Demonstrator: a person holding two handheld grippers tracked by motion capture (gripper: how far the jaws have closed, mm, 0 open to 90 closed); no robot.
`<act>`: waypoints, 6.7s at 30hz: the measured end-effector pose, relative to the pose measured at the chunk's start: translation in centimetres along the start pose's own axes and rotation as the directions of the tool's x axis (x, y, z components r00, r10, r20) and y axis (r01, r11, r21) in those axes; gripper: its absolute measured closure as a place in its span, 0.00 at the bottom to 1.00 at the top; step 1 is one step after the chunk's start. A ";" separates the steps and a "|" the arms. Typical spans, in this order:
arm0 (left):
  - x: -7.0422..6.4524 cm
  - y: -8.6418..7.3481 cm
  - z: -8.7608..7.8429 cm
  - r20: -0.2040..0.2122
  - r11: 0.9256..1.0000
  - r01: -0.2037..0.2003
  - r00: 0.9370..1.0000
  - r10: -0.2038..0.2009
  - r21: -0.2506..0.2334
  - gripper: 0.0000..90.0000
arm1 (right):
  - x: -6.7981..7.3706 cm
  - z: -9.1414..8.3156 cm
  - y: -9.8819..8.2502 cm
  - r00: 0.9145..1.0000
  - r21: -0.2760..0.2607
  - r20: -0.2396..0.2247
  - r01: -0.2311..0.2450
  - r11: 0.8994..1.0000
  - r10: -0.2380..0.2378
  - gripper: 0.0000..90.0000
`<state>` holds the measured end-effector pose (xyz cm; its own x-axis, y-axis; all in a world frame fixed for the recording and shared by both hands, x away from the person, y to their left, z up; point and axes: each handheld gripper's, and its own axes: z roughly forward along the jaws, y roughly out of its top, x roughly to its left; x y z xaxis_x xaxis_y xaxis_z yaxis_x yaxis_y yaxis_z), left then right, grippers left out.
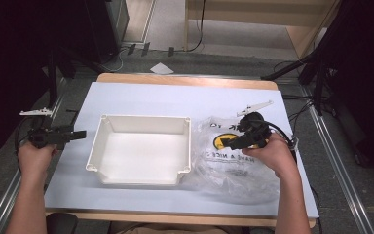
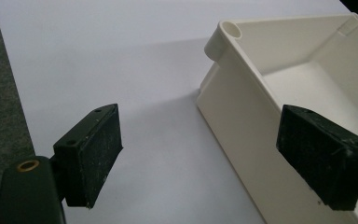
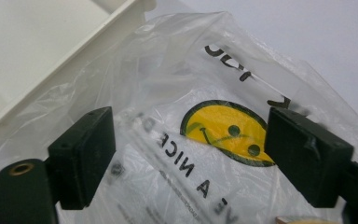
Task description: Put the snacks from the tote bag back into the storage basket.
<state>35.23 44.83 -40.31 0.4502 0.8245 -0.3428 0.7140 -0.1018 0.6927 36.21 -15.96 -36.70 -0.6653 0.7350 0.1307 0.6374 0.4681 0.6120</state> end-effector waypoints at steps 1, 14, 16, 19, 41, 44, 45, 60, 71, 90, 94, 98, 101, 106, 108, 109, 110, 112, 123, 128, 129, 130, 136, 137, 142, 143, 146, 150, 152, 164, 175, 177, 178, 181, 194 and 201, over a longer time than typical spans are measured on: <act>0.0 0.0 0.0 0.000 1.000 0.000 1.000 0.000 0.001 0.17 | 0.0 -0.2 0.0 1.000 0.001 0.000 0.014 1.000 -0.014 0.22; 0.1 0.2 0.2 0.007 1.000 -0.001 1.000 0.001 -0.001 0.17 | -0.8 -2.5 -0.2 0.999 0.004 -0.013 0.030 1.000 -0.030 0.44; 0.0 0.4 0.3 0.008 1.000 -0.003 1.000 0.003 0.001 0.17 | -1.0 -2.8 -0.5 1.000 0.019 0.004 0.029 0.999 -0.029 0.44; 0.0 0.4 0.6 0.010 1.000 -0.009 1.000 0.009 0.010 0.17 | -1.5 -3.2 -0.9 0.999 0.026 0.027 0.017 1.000 -0.018 0.44; -0.1 0.5 0.7 0.015 1.000 -0.009 1.000 0.008 0.012 0.17 | -5.2 -5.8 -3.3 0.992 0.049 0.118 -0.054 0.997 0.048 0.41; -0.2 0.5 0.8 0.015 1.000 -0.012 1.000 0.012 0.015 0.17 | -5.7 -5.8 -3.6 0.989 0.062 0.141 -0.061 0.996 0.051 0.41; -0.2 0.5 0.8 0.014 1.000 -0.013 1.000 0.013 0.016 0.17 | -5.8 -5.8 -3.7 0.987 0.067 0.148 -0.066 0.996 0.056 0.41; -0.2 0.2 0.4 0.007 1.000 -0.006 1.000 0.006 0.013 0.17 | -7.6 -3.2 -4.4 0.983 0.152 0.166 -0.100 0.983 0.074 0.42; -0.2 0.2 0.5 0.009 1.000 -0.007 1.000 0.007 0.014 0.17 | -8.1 -1.5 -4.9 0.986 0.201 0.154 -0.092 0.975 0.062 0.46; -0.1 0.3 0.6 0.009 1.000 -0.004 1.000 0.004 0.014 0.17 | -8.1 -0.8 -5.0 0.990 0.241 0.140 -0.036 0.970 0.002 0.57; -0.1 0.3 0.5 0.010 1.000 -0.005 1.000 0.005 0.015 0.17 | -8.1 -0.8 -5.0 0.991 0.239 0.136 -0.036 0.970 0.003 0.58; -0.1 0.3 0.5 0.010 1.000 -0.001 1.000 0.001 0.010 0.17 | -8.3 -0.9 -5.0 0.992 0.231 0.127 -0.040 0.972 0.011 0.58; -0.1 0.3 0.5 0.011 1.000 -0.003 1.000 0.003 0.011 0.17 | -8.4 -1.0 -4.9 0.994 0.214 0.110 -0.046 0.976 0.022 0.58; 0.0 0.3 0.5 0.011 1.000 -0.002 1.000 0.002 0.010 0.17 | -8.1 -1.4 -4.5 0.993 0.202 0.115 -0.041 0.978 0.018 0.58; 0.0 0.3 0.5 0.012 1.000 -0.003 1.000 0.003 0.012 0.17 | -8.0 -1.7 -4.3 0.993 0.189 0.115 -0.037 0.981 0.016 0.58; -0.1 0.3 0.5 0.011 1.000 -0.003 1.000 0.003 0.012 0.17 | -7.8 -1.9 -4.3 0.993 0.185 0.120 -0.039 0.982 0.017 0.58; -0.1 0.3 0.5 0.011 1.000 -0.003 1.000 0.003 0.014 0.17 | -7.8 -2.1 -4.1 0.993 0.180 0.121 -0.034 0.983 0.012 0.58; -0.1 0.3 0.5 0.012 1.000 -0.004 1.000 0.004 0.013 0.17 | -7.5 -2.4 -3.9 0.992 0.177 0.126 -0.030 0.984 0.007 0.58; -0.1 0.2 0.6 0.014 1.000 -0.002 1.000 0.001 0.013 0.17 | -6.1 -3.6 -2.6 0.994 0.142 0.110 -0.016 0.990 0.001 0.58; -0.1 0.2 0.6 0.015 1.000 -0.001 1.000 0.001 0.014 0.17 | -5.3 -3.6 -2.0 0.995 0.134 0.093 0.006 0.991 -0.019 0.59; -0.1 0.2 0.6 0.016 1.000 -0.001 1.000 0.001 0.014 0.17 | -5.2 -3.6 -1.9 0.995 0.133 0.093 0.011 0.991 -0.023 0.59; -0.1 0.2 0.6 0.016 1.000 -0.001 1.000 0.001 0.014 0.17 | -5.0 -3.6 -1.8 0.996 0.134 0.089 0.013 0.991 -0.025 0.59; -0.1 0.2 0.5 0.016 1.000 -0.001 1.000 0.001 0.014 0.17 | -4.2 -3.4 -1.1 0.994 0.137 0.099 0.031 0.990 -0.045 0.59; -0.1 0.2 0.6 0.017 1.000 -0.001 1.000 0.001 0.014 0.17 | -4.0 -3.3 -1.0 0.993 0.138 0.103 0.036 0.990 -0.050 0.59; 0.0 0.2 0.6 0.019 1.000 0.002 1.000 -0.002 0.013 0.17 | -3.3 -2.9 -0.4 0.995 0.145 0.077 0.056 0.988 -0.068 0.59; 0.0 0.2 0.5 0.019 1.000 0.001 1.000 -0.002 0.013 0.17 | -3.1 -2.8 -0.3 0.995 0.143 0.073 0.060 0.988 -0.071 0.59; 0.0 0.2 0.5 0.019 1.000 0.002 1.000 -0.002 0.012 0.17 | -2.7 -2.6 0.0 0.995 0.141 0.063 0.064 0.988 -0.073 0.59; 0.0 0.2 0.5 0.019 1.000 0.002 1.000 -0.002 0.012 0.17 | -2.4 -2.4 0.4 0.998 0.142 0.041 0.046 0.989 -0.052 0.59; 0.0 0.2 0.5 0.019 1.000 0.002 1.000 -0.002 0.012 0.17 | -2.2 -2.4 0.6 0.997 0.139 0.041 0.053 0.989 -0.059 0.59; 0.0 0.2 0.6 0.017 1.000 0.004 1.000 -0.004 0.013 0.17 | -0.4 -1.1 1.7 0.995 0.145 -0.015 0.103 0.984 -0.102 0.59; 0.0 0.1 0.5 0.013 1.000 0.005 1.000 -0.005 0.013 0.17 | 1.0 -0.9 3.2 0.990 0.145 -0.030 0.144 0.979 -0.141 0.59; 0.0 0.1 0.5 0.014 1.000 0.006 1.000 -0.006 0.012 0.17 | 1.2 -1.1 3.5 0.988 0.140 -0.032 0.151 0.979 -0.148 0.59; 0.0 0.1 0.5 0.014 1.000 0.005 1.000 -0.005 0.012 0.17 | 1.3 -1.1 3.7 0.988 0.136 -0.033 0.153 0.979 -0.150 0.59; 0.0 0.1 0.5 0.013 1.000 0.008 1.000 -0.008 0.008 0.17 | 1.6 -1.2 4.1 0.986 0.129 -0.039 0.166 0.978 -0.162 0.59; 0.0 0.2 0.6 0.017 1.000 0.009 1.000 -0.009 0.009 0.17 | 3.0 -0.6 6.0 0.975 0.133 -0.066 0.218 0.967 -0.211 0.59; 0.1 0.0 0.6 0.023 1.000 0.013 1.000 -0.013 0.005 0.17 | 3.7 -0.2 7.0 0.969 0.123 -0.082 0.241 0.963 -0.232 0.59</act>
<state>35.60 44.55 -40.66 0.4533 0.8125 -0.3665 0.7226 -0.0943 0.6848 38.12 -10.09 -31.76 -0.8245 0.5638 0.0489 0.5015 0.6878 0.5249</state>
